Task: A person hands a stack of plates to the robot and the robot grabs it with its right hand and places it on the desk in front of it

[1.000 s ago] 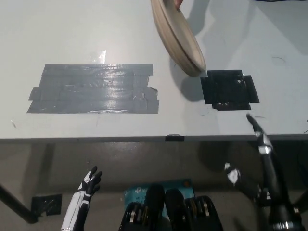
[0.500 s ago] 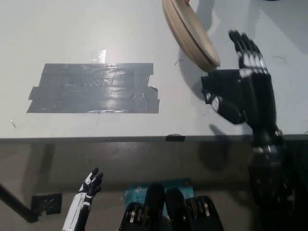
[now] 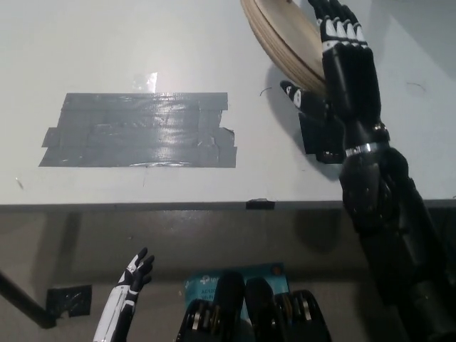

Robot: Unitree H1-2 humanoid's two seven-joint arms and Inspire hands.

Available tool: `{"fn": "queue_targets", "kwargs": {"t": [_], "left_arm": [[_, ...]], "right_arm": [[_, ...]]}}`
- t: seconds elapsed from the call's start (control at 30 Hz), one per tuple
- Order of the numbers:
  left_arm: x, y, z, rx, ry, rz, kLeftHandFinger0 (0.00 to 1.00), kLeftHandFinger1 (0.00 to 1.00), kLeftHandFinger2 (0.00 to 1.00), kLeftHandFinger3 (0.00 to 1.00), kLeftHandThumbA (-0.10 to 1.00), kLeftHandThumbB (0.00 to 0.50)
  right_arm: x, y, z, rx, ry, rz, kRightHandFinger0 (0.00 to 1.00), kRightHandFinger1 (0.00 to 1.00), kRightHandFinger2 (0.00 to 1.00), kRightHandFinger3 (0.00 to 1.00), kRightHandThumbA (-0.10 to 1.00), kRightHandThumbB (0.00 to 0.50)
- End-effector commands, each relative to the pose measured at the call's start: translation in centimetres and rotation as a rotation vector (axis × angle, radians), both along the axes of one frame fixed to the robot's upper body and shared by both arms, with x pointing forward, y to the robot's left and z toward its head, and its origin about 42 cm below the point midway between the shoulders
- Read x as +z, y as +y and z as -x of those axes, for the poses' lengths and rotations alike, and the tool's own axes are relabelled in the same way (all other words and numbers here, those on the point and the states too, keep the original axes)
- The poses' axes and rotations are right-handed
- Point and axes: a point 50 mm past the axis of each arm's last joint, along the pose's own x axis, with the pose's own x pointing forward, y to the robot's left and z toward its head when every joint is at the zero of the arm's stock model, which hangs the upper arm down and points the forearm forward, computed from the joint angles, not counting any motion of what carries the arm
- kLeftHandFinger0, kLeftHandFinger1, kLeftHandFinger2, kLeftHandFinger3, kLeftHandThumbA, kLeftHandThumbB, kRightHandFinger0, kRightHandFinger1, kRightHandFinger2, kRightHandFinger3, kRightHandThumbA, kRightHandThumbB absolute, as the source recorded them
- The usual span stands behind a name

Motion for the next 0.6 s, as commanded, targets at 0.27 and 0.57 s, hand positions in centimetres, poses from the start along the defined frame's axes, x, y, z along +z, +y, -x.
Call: {"fn": "queue_targets", "kwargs": {"t": [0.27,0.57], "left_arm": [[1.4,0.1,-0.2,-0.025,-0.081,-0.018,1.00,1.00,1.00,1.00,1.00,0.175],[1.7,0.1,-0.4,-0.029,-0.084,-0.025,1.00,1.00,1.00,1.00,1.00,0.183]], "right_arm": [[3.3,1.1,-3.6,-0.067,-0.046,0.019,1.00,1.00,1.00,1.00,0.84,0.500],[1.7,2.5,-4.8,-0.076,0.032,0.109,1.00,1.00,1.00,1.00,0.69,0.500]]}}
